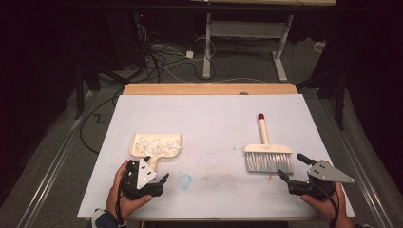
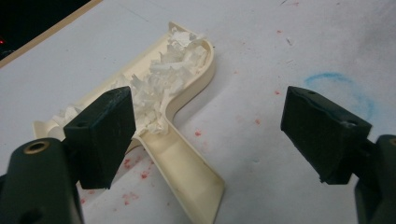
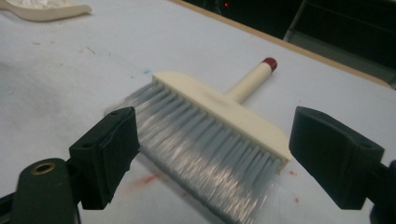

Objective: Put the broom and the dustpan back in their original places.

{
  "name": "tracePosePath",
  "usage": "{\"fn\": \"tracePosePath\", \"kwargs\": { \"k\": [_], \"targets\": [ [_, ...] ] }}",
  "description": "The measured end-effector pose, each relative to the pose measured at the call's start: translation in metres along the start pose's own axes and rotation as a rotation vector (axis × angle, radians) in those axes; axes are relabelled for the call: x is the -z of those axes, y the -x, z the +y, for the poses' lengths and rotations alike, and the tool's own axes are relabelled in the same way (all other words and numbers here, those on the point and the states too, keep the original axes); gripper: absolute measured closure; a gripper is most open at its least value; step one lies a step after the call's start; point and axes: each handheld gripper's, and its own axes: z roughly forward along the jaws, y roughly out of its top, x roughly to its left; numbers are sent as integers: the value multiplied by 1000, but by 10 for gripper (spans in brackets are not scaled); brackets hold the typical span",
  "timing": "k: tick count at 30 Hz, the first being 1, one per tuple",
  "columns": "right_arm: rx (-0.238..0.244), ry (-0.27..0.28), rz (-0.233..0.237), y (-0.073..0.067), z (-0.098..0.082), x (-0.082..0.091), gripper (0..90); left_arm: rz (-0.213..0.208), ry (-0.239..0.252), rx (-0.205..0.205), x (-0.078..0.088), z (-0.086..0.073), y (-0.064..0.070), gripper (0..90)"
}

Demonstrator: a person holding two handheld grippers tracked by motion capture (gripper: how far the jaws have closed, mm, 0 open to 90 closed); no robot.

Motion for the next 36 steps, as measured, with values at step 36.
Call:
{"fn": "tracePosePath", "kwargs": {
  "k": [36],
  "targets": [
    [40,12,-14,-8,9,3,165,-15,-27,-12,0,-3,4,166]
  ]
}}
